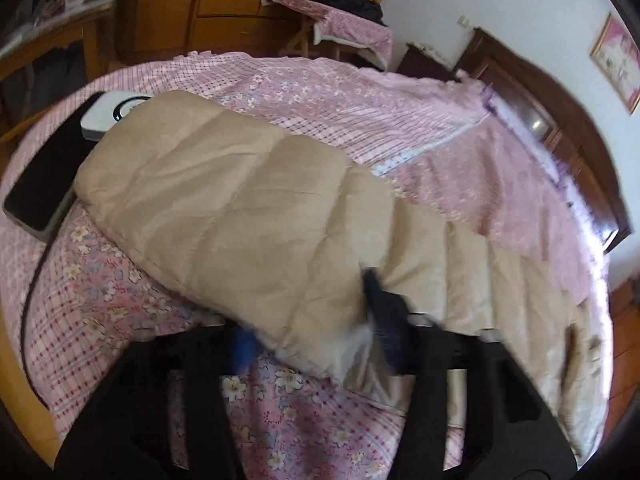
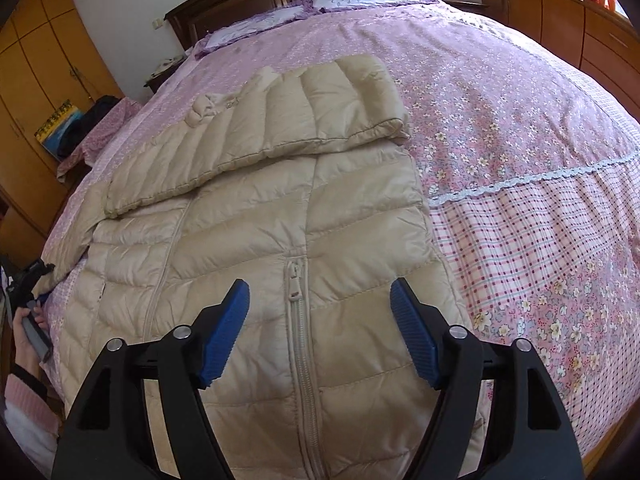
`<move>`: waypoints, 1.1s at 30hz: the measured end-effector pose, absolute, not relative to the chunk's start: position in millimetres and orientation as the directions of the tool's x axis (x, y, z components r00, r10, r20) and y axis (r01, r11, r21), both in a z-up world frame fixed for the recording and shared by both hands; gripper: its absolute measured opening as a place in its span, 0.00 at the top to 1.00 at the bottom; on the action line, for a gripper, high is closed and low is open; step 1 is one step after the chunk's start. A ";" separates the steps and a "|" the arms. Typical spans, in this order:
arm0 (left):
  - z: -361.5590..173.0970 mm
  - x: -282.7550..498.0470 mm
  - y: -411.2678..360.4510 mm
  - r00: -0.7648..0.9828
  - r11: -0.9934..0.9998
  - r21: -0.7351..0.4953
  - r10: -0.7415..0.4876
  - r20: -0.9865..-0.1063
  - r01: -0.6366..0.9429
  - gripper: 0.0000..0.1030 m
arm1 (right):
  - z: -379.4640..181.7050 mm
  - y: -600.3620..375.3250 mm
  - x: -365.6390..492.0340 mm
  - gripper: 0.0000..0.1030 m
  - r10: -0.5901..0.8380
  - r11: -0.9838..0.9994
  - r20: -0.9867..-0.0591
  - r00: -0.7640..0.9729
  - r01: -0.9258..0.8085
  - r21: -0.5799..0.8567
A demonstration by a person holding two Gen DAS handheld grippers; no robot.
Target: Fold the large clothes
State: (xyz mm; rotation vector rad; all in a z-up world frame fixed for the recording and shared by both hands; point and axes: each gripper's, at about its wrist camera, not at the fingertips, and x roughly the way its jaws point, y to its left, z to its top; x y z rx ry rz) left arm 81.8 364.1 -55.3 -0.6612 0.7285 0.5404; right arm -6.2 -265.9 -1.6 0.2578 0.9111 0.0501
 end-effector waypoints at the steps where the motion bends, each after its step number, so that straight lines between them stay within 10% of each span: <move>1: -52.6 79.3 363.7 0.652 0.676 -0.382 0.195 -0.733 -0.631 0.83 | -0.5 -265.4 -6.3 0.23 0.160 0.967 -0.771 0.617 0.060 0.249; 11: 8.8 51.5 321.4 0.786 0.788 -0.408 0.149 -0.600 -0.461 0.93 | 7.9 -256.5 -6.9 0.08 0.156 0.975 -0.770 0.619 0.030 0.222; 33: 128.1 73.0 135.4 0.886 0.946 -0.325 -0.172 -0.431 0.026 0.94 | 19.8 -287.1 -18.5 0.08 0.180 0.953 -0.748 0.639 0.077 0.295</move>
